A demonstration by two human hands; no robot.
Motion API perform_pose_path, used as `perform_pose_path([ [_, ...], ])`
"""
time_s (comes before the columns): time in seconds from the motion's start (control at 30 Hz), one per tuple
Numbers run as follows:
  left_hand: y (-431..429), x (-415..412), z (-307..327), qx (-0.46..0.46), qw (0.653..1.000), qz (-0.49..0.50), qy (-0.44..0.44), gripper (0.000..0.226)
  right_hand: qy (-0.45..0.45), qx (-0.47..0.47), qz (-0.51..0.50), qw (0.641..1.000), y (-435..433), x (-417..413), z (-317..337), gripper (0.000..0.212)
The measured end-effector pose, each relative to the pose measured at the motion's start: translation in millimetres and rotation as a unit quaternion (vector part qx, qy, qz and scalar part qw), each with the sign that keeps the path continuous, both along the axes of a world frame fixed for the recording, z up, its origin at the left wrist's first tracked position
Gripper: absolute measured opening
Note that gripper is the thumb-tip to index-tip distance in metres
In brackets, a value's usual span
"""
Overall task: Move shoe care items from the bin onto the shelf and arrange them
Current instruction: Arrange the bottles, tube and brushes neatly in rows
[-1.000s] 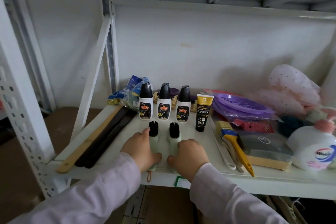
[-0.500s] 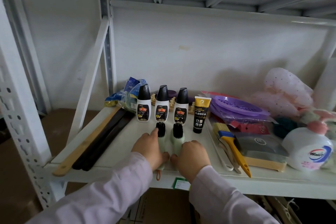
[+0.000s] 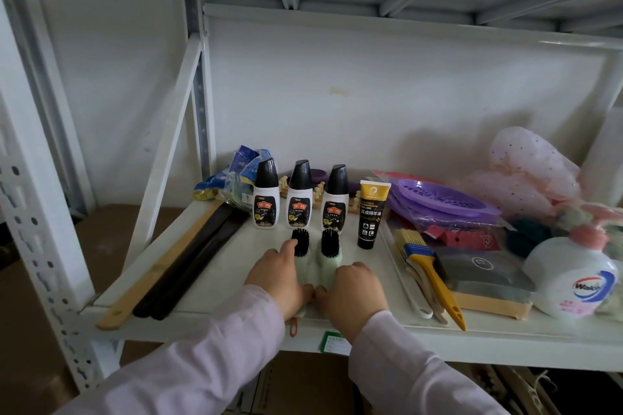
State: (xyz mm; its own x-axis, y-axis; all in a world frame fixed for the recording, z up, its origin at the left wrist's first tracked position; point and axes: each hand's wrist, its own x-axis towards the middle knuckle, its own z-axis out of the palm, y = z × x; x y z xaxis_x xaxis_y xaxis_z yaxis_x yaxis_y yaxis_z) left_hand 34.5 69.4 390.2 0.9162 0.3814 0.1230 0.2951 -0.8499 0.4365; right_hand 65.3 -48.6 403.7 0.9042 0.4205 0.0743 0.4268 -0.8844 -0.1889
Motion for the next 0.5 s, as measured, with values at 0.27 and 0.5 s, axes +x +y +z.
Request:
perform_pose_path([
  [0.27,0.4,-0.4,1.5,-0.008,1.0,0.005,0.002,0.083,0.004,0.037,-0.006,0.999,-2.9,2.3,-5.3,0.042],
  [0.5,0.6,-2.7,6.7,0.008,1.0,0.007,0.016,0.08,-0.009,0.073,-0.001,0.997,-5.7,1.3,-8.8,0.042],
])
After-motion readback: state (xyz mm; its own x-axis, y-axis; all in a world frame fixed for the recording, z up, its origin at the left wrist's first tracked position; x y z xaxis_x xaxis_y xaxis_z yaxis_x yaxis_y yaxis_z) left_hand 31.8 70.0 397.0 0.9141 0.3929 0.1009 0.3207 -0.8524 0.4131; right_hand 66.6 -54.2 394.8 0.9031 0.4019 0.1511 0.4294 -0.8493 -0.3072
